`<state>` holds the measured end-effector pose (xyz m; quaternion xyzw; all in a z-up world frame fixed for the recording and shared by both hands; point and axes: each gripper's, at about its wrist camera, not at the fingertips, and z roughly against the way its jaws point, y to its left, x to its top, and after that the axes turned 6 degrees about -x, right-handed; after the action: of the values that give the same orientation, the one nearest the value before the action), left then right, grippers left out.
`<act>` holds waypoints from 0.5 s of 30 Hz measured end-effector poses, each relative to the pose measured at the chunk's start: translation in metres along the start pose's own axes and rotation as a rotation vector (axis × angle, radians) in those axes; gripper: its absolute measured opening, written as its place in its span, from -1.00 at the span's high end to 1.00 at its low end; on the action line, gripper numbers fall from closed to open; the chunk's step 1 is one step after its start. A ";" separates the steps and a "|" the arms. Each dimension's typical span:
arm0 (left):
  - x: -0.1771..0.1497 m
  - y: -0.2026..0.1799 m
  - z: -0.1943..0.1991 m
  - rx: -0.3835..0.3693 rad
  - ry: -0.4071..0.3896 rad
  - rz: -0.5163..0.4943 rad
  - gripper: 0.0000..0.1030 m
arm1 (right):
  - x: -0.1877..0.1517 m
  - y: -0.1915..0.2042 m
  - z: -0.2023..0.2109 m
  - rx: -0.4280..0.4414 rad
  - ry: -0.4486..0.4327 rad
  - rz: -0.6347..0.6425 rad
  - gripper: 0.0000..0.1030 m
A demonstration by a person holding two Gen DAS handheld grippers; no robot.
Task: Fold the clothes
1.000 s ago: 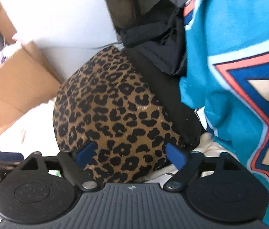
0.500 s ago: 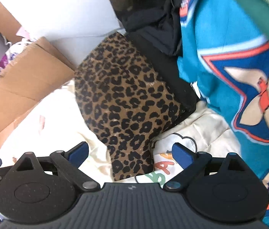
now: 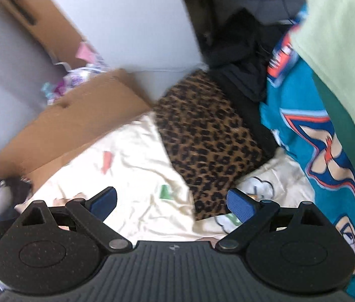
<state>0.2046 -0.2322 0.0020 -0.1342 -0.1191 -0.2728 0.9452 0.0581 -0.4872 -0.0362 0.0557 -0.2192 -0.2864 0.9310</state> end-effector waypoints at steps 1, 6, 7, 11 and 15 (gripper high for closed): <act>-0.002 0.002 0.011 0.000 -0.008 0.005 -0.99 | 0.000 0.006 0.008 0.012 -0.004 0.018 -0.89; -0.016 0.027 0.065 0.007 -0.037 0.071 -0.99 | -0.006 0.029 0.042 0.064 0.014 0.055 -0.89; -0.019 0.032 0.076 0.019 -0.045 0.082 -0.99 | -0.008 0.034 0.049 0.072 0.017 0.067 -0.89; -0.035 0.054 0.121 0.043 -0.095 0.116 -0.99 | -0.013 0.044 0.081 0.069 -0.012 0.091 -0.89; -0.056 0.071 0.164 0.078 -0.144 0.128 -0.99 | -0.017 0.049 0.108 0.076 -0.016 0.108 -0.89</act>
<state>0.1730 -0.0952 0.1252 -0.1241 -0.1882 -0.1966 0.9542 0.0231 -0.4348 0.0657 0.0770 -0.2402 -0.2275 0.9406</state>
